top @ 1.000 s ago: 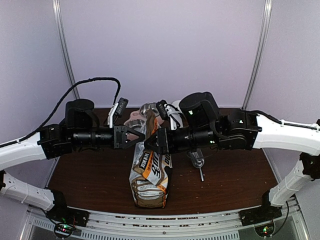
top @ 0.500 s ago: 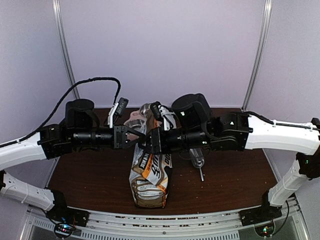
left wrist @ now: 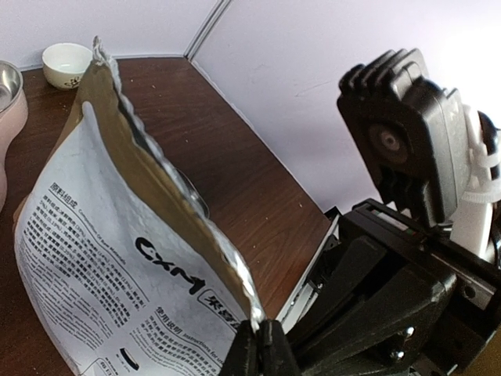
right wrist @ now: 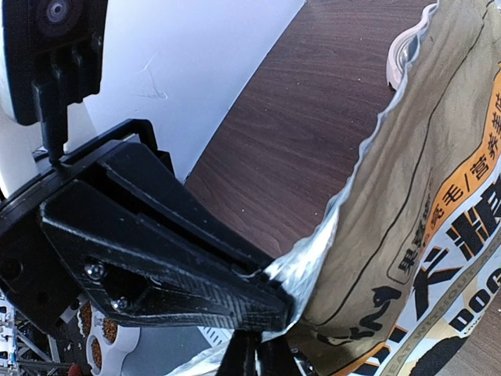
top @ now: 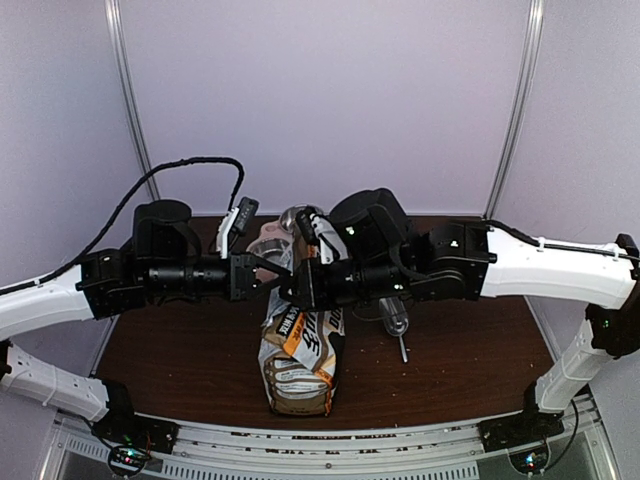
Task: Serve the pet food
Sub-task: Open the seal of the pet food bag.
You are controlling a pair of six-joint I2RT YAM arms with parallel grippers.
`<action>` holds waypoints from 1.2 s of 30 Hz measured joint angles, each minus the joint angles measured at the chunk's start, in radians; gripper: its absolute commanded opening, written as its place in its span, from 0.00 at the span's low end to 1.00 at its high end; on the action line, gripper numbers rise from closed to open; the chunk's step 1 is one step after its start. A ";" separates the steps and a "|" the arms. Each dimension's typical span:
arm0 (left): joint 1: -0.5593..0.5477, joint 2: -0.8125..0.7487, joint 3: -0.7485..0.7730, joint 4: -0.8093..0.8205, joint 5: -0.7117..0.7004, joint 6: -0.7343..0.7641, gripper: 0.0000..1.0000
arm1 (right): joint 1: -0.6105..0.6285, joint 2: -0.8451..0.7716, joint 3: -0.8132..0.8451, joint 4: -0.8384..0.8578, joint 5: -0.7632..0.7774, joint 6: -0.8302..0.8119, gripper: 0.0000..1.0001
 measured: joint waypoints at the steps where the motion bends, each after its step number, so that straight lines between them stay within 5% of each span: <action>1: -0.002 0.000 0.000 -0.001 -0.006 0.003 0.00 | 0.003 0.002 0.002 -0.005 0.012 0.000 0.00; 36: -0.036 0.000 0.018 -0.109 -0.167 0.004 0.00 | 0.038 0.052 0.034 -0.103 0.198 -0.003 0.00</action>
